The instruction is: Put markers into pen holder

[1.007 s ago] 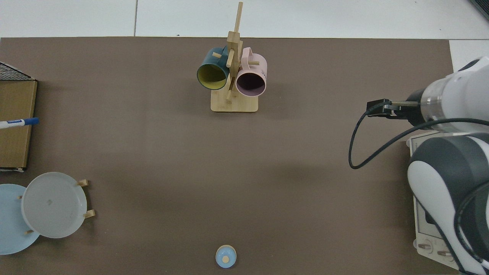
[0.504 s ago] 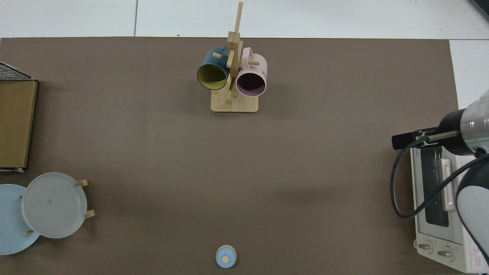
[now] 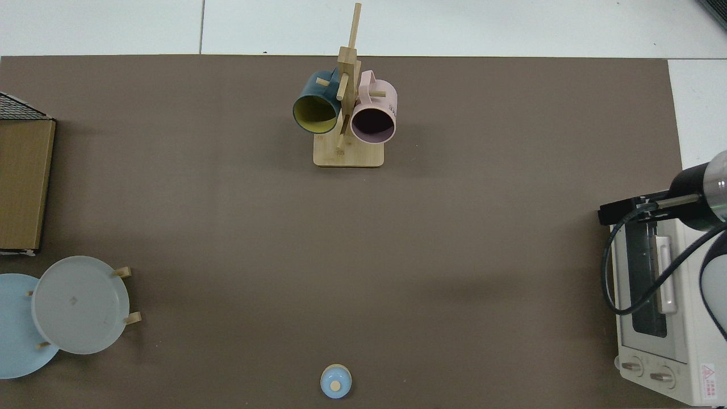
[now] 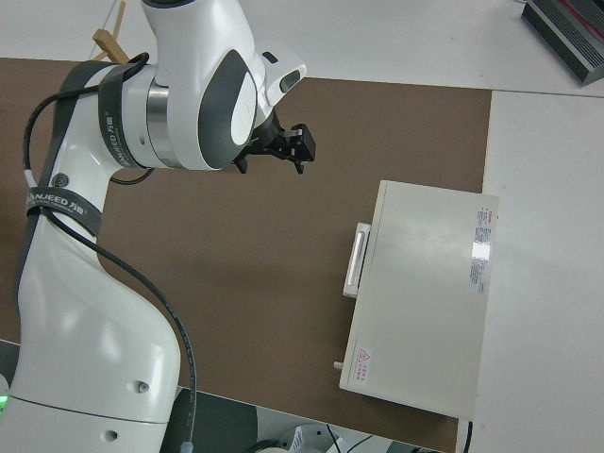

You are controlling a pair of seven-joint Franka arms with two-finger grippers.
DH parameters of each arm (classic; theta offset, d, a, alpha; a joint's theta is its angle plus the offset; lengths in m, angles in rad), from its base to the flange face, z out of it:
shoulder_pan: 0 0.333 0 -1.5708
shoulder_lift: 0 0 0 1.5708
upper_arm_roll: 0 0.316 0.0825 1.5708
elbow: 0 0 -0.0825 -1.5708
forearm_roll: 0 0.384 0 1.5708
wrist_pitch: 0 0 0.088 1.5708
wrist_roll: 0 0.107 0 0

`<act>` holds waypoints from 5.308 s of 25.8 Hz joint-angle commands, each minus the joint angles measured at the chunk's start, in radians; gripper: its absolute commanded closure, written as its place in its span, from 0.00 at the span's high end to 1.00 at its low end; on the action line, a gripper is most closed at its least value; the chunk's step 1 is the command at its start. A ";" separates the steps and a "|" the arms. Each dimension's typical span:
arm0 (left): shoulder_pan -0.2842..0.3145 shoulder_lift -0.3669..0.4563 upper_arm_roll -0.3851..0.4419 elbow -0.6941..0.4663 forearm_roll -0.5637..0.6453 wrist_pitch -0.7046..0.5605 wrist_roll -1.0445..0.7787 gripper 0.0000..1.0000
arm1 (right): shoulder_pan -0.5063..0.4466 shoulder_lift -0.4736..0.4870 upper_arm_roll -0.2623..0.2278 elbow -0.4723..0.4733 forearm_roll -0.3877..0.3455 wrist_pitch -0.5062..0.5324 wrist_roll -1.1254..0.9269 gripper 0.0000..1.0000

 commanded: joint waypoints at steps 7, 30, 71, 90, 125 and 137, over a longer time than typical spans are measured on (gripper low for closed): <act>0.004 -0.001 0.031 -0.020 0.016 -0.027 0.125 0.00 | 0.007 -0.016 0.016 -0.006 0.036 -0.030 -0.026 1.00; -0.002 -0.011 0.031 -0.100 -0.043 -0.121 0.093 0.00 | -0.009 -0.015 0.010 -0.005 0.034 -0.027 -0.024 1.00; -0.050 -0.010 -0.074 -0.122 -0.709 -0.312 -0.222 1.00 | -0.007 -0.015 0.010 -0.005 0.034 -0.027 -0.026 1.00; -0.076 -0.022 -0.295 -0.066 -0.767 -0.337 -0.339 1.00 | -0.007 -0.015 0.010 -0.005 0.034 -0.027 -0.024 1.00; -0.087 -0.050 -0.300 -0.045 -0.800 -0.510 -1.410 1.00 | -0.007 -0.015 0.011 -0.005 0.034 -0.027 -0.026 1.00; -0.088 -0.057 -0.308 -0.048 -0.826 -0.524 -1.678 1.00 | -0.008 -0.015 0.011 -0.005 0.034 -0.027 -0.026 1.00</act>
